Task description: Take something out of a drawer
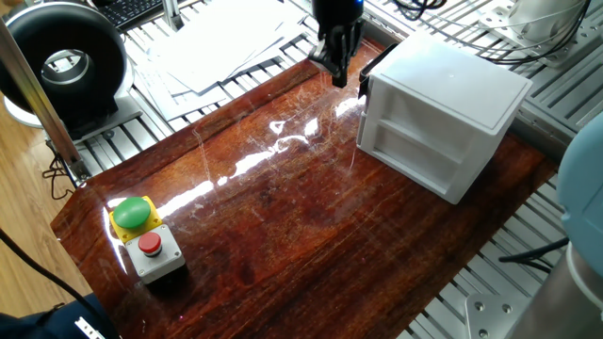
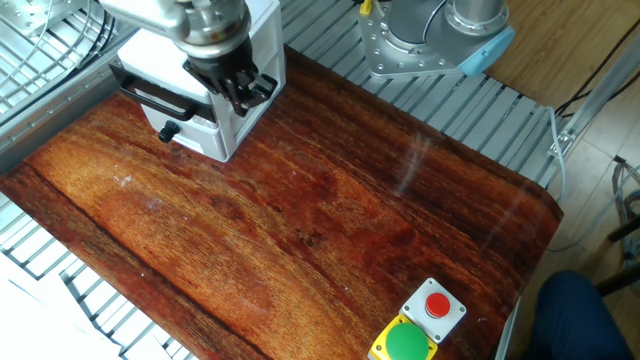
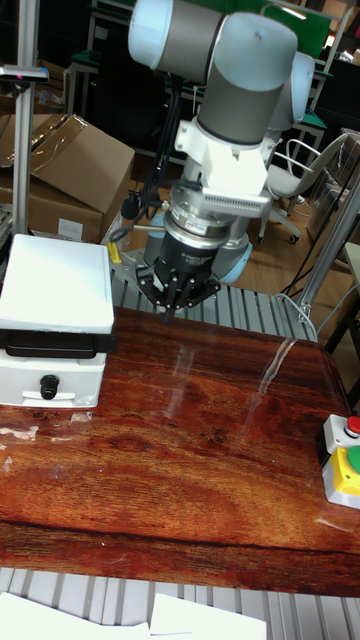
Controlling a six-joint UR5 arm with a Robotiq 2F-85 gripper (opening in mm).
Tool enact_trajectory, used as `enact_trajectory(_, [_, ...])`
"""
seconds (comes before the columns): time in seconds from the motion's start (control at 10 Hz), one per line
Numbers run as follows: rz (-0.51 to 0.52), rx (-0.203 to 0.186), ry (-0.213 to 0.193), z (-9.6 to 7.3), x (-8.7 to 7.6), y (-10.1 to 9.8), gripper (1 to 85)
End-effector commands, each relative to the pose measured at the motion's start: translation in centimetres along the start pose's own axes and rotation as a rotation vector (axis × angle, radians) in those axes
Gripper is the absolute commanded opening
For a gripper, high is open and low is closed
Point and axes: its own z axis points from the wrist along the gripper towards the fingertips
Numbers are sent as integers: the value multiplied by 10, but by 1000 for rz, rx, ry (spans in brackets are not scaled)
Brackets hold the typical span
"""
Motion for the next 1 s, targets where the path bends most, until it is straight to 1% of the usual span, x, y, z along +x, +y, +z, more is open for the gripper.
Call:
enact_trajectory(0.0, [35,-20,-37,-11,-9,6,10])
enact_trajectory(0.2, [38,-7,-30,-16,-12,7,10])
enact_trajectory(0.4, [14,-22,-29,-17,-12,11,10])
enact_trajectory(0.6, [-8,-14,-37,-17,-14,9,10])
enact_trajectory(0.9, [-11,-20,-31,-17,-12,11,10])
